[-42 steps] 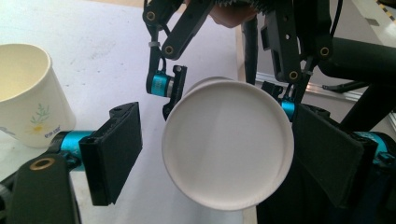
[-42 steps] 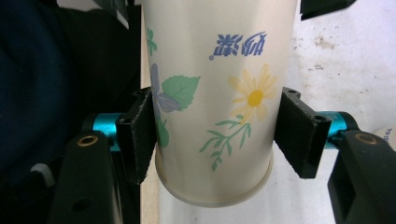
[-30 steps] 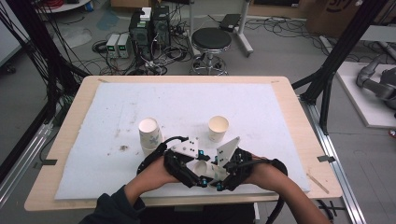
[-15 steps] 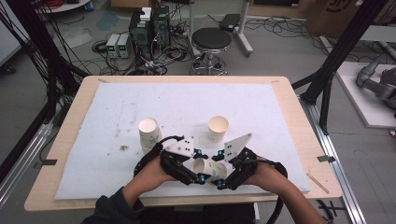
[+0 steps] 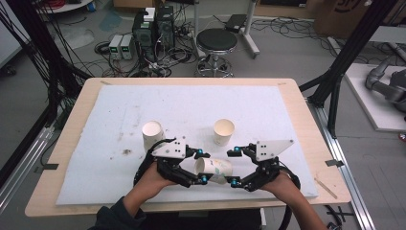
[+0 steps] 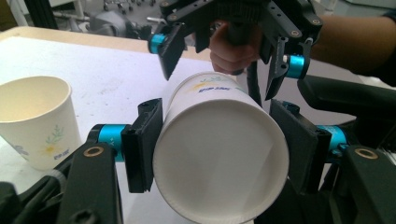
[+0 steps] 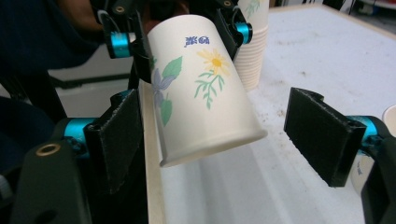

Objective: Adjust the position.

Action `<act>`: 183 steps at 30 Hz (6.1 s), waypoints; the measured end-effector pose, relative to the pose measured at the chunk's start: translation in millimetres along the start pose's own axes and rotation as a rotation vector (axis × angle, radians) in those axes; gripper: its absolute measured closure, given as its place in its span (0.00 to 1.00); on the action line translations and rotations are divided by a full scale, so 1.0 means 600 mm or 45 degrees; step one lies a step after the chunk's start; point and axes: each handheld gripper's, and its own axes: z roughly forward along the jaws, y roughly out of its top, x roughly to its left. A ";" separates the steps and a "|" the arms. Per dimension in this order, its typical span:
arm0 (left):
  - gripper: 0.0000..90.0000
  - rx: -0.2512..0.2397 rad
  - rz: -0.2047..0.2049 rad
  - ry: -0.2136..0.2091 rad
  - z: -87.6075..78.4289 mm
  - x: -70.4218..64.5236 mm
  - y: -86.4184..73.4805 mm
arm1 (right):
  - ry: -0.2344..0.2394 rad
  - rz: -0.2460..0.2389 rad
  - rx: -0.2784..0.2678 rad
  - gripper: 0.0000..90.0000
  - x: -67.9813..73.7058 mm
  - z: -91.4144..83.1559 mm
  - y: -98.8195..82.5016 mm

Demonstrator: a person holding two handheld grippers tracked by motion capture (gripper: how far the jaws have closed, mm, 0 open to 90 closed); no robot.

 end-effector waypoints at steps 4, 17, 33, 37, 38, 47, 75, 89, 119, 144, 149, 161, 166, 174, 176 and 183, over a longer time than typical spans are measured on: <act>0.41 -0.035 -0.007 0.004 -0.006 0.001 -0.003 | -0.016 0.021 -0.058 0.23 0.001 -0.005 -0.014; 0.41 -0.110 0.015 -0.014 -0.007 -0.003 0.000 | -0.013 0.038 -0.143 0.23 0.002 -0.004 -0.044; 0.41 -0.182 0.022 -0.079 -0.001 -0.009 0.003 | 0.063 0.044 -0.161 0.23 0.004 0.005 -0.044; 0.41 -0.209 0.015 -0.089 0.000 -0.007 0.002 | 0.098 0.056 -0.200 0.27 0.001 0.007 -0.048; 0.41 -0.213 0.011 -0.088 0.000 -0.007 0.002 | 0.111 0.054 -0.214 0.29 0.000 0.006 -0.049; 0.41 -0.235 -0.009 -0.096 0.002 -0.005 -0.007 | 0.118 0.046 -0.258 0.34 -0.002 0.001 -0.051; 0.18 0.229 0.072 0.066 0.019 -0.008 0.013 | 0.033 -0.087 0.262 0.36 -0.012 0.012 0.018; 0.20 0.379 0.115 0.081 0.034 -0.002 0.012 | 0.014 -0.184 0.516 0.36 -0.009 0.042 0.055; 0.39 0.570 0.102 0.041 0.068 0.005 0.005 | 0.016 -0.260 0.772 0.36 -0.004 0.074 0.081; 0.38 0.365 -0.029 0.101 0.046 0.012 -0.027 | 0.022 0.008 0.280 0.23 -0.028 0.019 0.057; 0.38 0.270 -0.071 0.151 0.037 0.016 -0.040 | -0.074 0.059 0.171 0.23 -0.031 -0.018 0.045; 0.37 0.089 -0.121 0.249 0.022 0.027 -0.060 | -0.349 0.182 0.063 0.23 -0.038 -0.096 -0.020; 0.37 0.019 -0.123 0.297 0.012 0.028 -0.064 | -0.439 0.173 0.028 0.23 -0.033 -0.116 -0.035; 0.37 -0.105 -0.105 0.358 -0.005 0.028 -0.062 | -0.545 0.218 -0.046 0.23 -0.030 -0.132 -0.067; 0.37 -0.138 -0.096 0.359 -0.008 0.027 -0.061 | -0.568 0.233 -0.081 0.24 -0.030 -0.135 -0.078; 0.36 -0.207 -0.061 0.400 -0.013 0.018 -0.055 | -0.610 0.241 -0.098 0.24 -0.028 -0.145 -0.086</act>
